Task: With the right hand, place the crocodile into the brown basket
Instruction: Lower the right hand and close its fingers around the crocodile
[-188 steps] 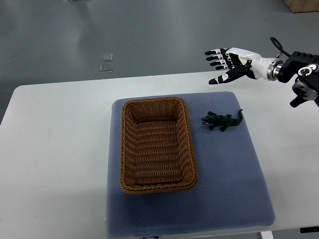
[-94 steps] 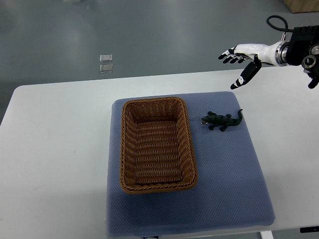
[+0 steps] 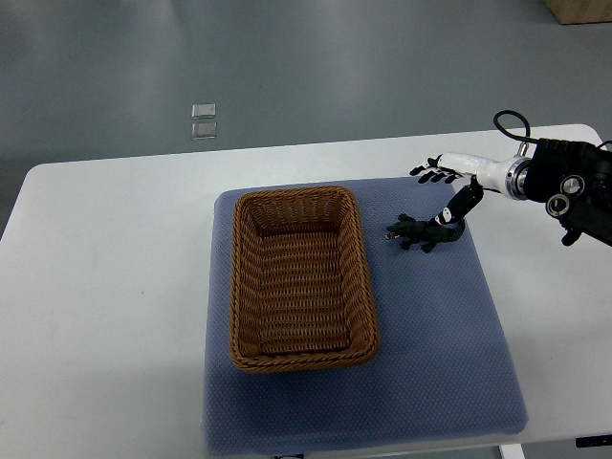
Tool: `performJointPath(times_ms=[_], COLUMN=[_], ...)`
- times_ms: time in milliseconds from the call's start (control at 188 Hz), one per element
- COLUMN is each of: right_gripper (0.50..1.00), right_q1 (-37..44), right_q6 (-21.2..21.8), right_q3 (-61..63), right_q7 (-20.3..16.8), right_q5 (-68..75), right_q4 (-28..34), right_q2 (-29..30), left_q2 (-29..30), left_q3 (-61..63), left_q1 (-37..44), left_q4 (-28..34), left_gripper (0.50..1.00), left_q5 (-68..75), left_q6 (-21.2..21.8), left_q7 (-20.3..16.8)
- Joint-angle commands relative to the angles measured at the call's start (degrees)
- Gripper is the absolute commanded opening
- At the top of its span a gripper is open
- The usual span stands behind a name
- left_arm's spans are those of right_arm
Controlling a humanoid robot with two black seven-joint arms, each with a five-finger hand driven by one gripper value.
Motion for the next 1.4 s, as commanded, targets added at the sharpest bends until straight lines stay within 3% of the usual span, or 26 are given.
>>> performJointPath(times_ms=[0, 585, 1395], right_gripper=[0.862, 0.860, 0.793], right_q1=[-0.6, -2.1, -3.6], right_q6=[-0.1, -0.8, -1.0], right_q3=[0.0, -0.1, -0.2], right_q7=[0.7, 0.9, 1.5], right_q5=[-0.4, -4.3, -6.4], right_q4=[0.0, -0.8, -4.3], right_q2=[0.6, 2.4, 6.2], left_q2=[0.0, 0.0, 0.0], left_q3=[0.0, 0.0, 0.0], left_q1=[0.1, 0.1, 0.2], left_q4=[0.0, 0.0, 0.0], left_gripper=[1.000, 1.000, 1.000], left_q5=[0.0, 0.0, 0.0], left_q6=[0.0, -0.1, -0.2], left_q7=[0.0, 0.0, 0.0])
